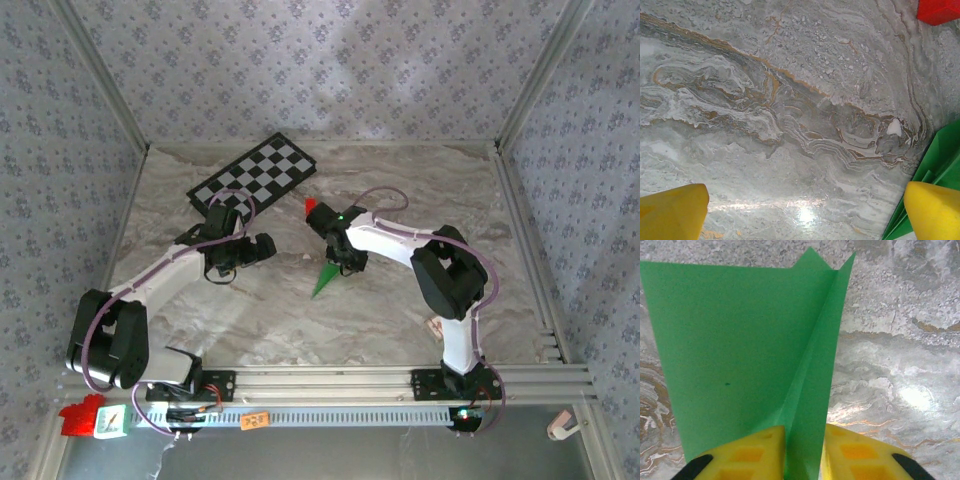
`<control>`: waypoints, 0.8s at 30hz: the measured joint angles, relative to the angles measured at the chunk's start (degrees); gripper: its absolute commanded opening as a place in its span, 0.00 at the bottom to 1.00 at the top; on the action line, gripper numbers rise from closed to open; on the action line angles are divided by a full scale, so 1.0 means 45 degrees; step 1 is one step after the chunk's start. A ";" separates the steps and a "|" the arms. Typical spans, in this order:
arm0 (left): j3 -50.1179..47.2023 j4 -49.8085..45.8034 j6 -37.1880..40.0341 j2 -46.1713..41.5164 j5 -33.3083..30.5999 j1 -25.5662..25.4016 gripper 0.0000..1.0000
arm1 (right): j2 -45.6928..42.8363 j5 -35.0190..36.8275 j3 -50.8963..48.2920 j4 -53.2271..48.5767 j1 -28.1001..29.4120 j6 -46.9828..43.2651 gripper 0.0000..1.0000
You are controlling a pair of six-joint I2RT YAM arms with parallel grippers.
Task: Fold a paper plane with a square sheet of paper (pick it up from the middle)
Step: Move a paper plane to the center of the table.
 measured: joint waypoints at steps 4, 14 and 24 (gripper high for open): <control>0.0019 -0.0005 -0.0005 0.0000 0.0010 0.0039 1.00 | -0.0253 0.0034 -0.0073 0.0131 -0.0068 -0.0170 0.09; -0.0423 0.0457 -0.0835 -0.1433 0.0442 0.1608 1.00 | -0.0709 -0.1423 0.0797 0.1341 -0.0782 -0.3813 0.02; -0.1350 0.0835 -0.2011 -0.1690 0.1307 0.2584 0.99 | -0.0709 -0.5853 0.1496 0.4163 -0.0471 -0.6567 0.02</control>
